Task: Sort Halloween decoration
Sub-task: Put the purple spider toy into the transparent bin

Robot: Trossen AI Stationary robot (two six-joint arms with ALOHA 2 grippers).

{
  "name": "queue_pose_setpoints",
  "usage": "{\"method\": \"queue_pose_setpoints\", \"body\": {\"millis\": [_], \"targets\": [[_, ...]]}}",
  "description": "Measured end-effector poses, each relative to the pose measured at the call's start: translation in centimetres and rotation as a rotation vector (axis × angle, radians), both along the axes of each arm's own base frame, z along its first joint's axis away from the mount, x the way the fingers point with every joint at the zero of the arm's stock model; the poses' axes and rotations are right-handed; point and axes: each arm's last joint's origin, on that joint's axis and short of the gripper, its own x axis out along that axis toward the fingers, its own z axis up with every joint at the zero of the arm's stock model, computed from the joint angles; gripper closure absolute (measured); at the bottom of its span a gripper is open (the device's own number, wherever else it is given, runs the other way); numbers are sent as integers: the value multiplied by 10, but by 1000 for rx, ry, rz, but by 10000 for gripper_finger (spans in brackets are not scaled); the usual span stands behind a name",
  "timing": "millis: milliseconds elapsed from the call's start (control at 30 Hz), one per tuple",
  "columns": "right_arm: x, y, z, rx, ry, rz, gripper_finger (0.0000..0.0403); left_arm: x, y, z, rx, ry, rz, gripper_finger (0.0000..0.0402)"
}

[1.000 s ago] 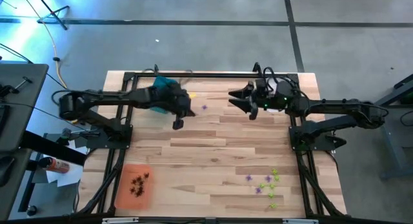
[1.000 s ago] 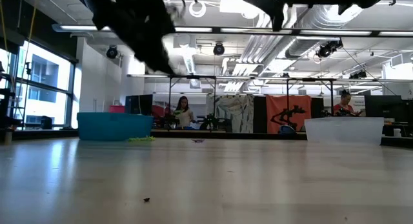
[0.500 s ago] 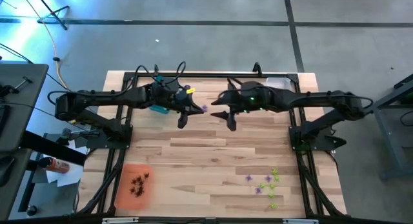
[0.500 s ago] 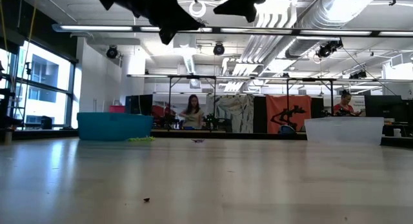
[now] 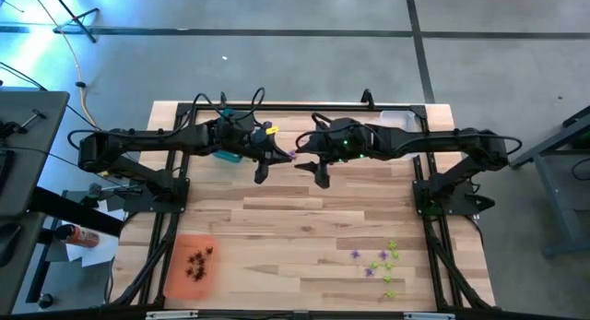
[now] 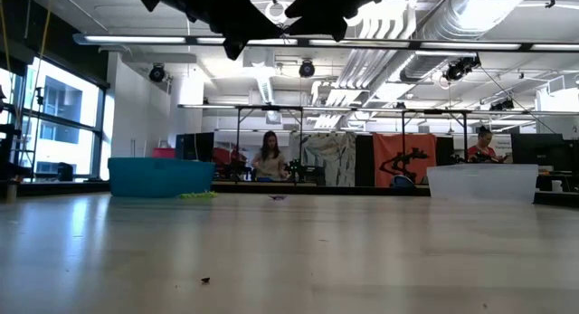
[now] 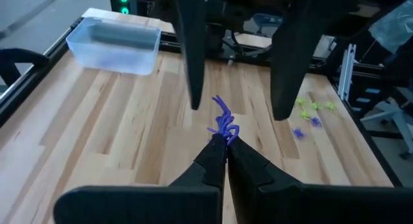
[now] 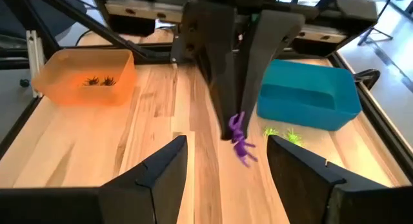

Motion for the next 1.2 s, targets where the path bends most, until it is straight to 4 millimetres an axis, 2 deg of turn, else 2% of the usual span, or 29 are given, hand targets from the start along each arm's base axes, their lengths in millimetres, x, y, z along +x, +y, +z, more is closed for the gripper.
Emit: {"method": "queue_pose_setpoints", "body": {"millis": [300,600,1033,1200], "targets": [[1,-1,0,-9,-11,-18,202,0,0,0,8,-4,-3,401],[6,-2,-6,12,0,-29,289,1,0,2,21,-25,-7,401],[6,-2,-5,12,-10,-29,333,1,0,3,22,-29,-3,401],[6,-2,-5,11,-11,-29,371,1,0,3,23,-28,-3,401]]}}
